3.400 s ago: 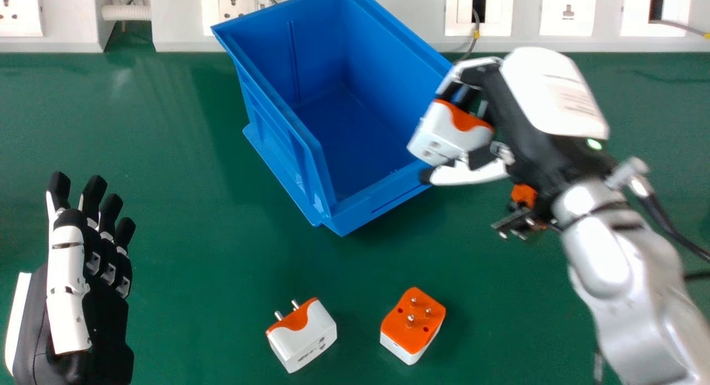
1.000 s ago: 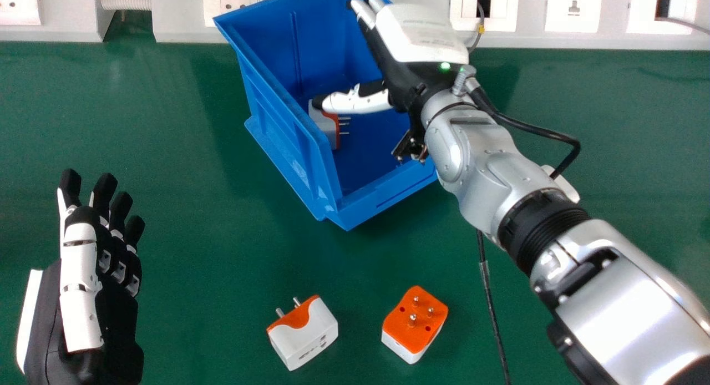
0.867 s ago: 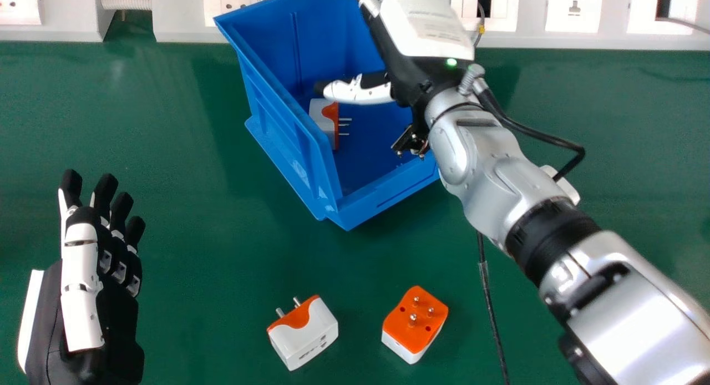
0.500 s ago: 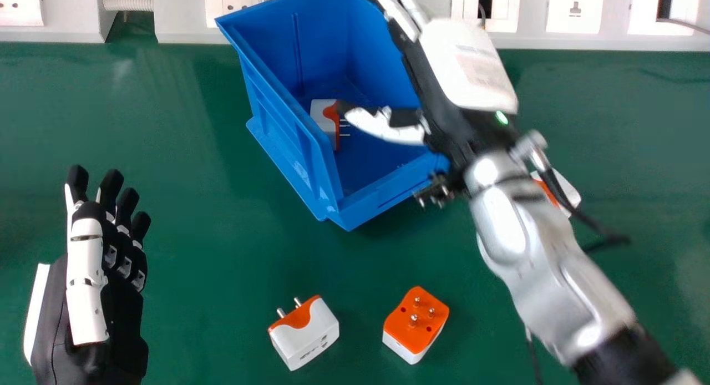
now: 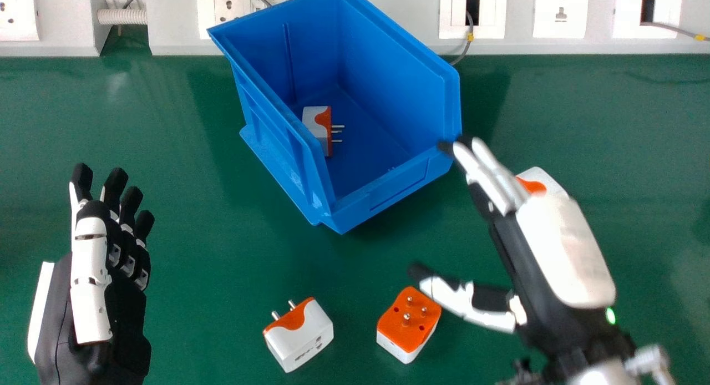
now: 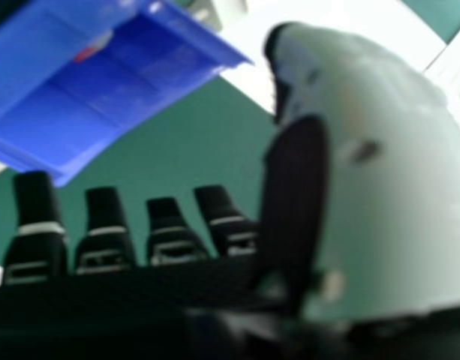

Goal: Pick all objects and put in blue box

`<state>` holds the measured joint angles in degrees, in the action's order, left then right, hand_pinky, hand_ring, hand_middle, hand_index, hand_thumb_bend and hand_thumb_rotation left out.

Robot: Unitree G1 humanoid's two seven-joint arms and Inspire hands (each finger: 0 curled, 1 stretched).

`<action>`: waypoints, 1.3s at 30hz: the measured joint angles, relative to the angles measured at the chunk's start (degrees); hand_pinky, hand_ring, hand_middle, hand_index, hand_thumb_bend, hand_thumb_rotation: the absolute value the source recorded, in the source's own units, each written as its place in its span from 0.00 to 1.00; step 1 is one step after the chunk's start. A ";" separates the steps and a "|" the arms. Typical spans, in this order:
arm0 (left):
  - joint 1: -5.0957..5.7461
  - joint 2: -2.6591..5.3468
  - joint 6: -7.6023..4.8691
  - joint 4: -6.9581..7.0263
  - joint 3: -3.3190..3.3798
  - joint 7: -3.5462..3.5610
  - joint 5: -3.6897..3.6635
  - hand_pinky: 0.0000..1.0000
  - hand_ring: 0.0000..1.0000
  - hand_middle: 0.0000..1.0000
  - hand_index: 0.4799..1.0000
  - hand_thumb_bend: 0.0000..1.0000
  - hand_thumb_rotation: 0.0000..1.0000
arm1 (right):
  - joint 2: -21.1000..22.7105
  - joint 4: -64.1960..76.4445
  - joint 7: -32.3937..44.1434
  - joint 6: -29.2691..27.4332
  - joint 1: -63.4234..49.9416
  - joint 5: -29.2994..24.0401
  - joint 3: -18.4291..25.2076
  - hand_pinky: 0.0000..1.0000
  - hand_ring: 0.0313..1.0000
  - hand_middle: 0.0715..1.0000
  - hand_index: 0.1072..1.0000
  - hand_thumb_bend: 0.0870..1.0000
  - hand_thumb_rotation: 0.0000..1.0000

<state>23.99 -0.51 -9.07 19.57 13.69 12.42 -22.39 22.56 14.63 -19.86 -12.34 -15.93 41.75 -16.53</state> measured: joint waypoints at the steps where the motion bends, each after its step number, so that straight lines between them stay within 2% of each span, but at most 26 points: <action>1: 0.11 0.01 0.00 0.00 -0.01 0.00 0.00 1.00 1.00 1.00 0.97 0.16 1.00 | 0.00 -0.86 -1.37 -0.86 -1.47 1.48 -0.02 0.75 0.89 0.94 0.91 0.39 0.60; 3: 0.43 0.00 -0.04 0.01 -0.02 -0.01 0.05 1.00 1.00 1.00 0.98 0.16 1.00 | -0.03 -2.17 -3.15 -1.48 -3.76 3.91 -0.13 0.75 0.89 0.94 0.91 0.42 0.64; 7: 0.92 0.02 -0.03 0.03 -0.05 -0.16 0.08 1.00 1.00 1.00 0.98 0.15 1.00 | -0.24 -4.65 -5.35 -2.26 -7.64 6.66 -1.18 0.74 0.88 0.93 0.90 0.44 0.65; 13: 1.01 0.02 0.19 0.17 -0.26 -0.33 -0.07 1.00 1.00 1.00 0.97 0.14 1.00 | -0.95 -7.58 -5.87 -1.86 -8.48 11.23 -3.12 0.75 0.87 0.92 0.89 0.46 0.66; 19: 0.82 -0.11 0.42 0.17 -0.11 -0.15 -0.20 1.00 1.00 1.00 0.97 0.14 1.00 | -2.59 -13.20 -7.76 -0.31 -5.48 14.83 -4.90 0.75 0.86 0.91 0.88 0.47 0.66; 22: 0.76 -0.52 0.42 0.16 0.17 -0.07 -0.16 1.00 1.00 1.00 0.97 0.14 1.00 | -3.82 -16.20 -8.57 1.16 -3.87 15.61 -6.15 0.74 0.86 0.91 0.87 0.47 0.67; 31: 0.34 -0.80 0.54 0.16 0.27 0.18 -0.30 1.00 1.00 1.00 0.98 0.14 1.00 | -6.20 -23.11 -10.91 5.51 1.00 17.54 -8.87 0.73 0.85 0.90 0.86 0.46 0.65; 33: 0.34 -0.91 0.57 0.17 0.32 0.26 -0.65 1.00 1.00 1.00 0.98 0.15 1.00 | -6.49 -24.28 -10.96 6.77 1.71 17.57 -9.31 0.73 0.86 0.90 0.86 0.46 0.66; 36: 0.36 -1.08 0.61 0.16 0.69 0.36 -0.74 1.00 1.00 1.00 0.98 0.15 1.00 | -6.71 -25.86 -11.46 8.19 2.80 17.58 -10.23 0.73 0.86 0.90 0.87 0.45 0.67; 39: 0.34 -1.42 0.64 0.17 0.96 0.80 -1.20 1.00 1.00 1.00 0.99 0.16 1.00 | -6.97 -27.21 -12.33 9.03 4.25 17.48 -10.88 0.73 0.86 0.90 0.87 0.45 0.67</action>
<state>24.33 -1.92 -8.43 19.74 14.65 13.22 -23.59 15.58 -12.58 -32.19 -3.31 -11.68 59.23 -27.41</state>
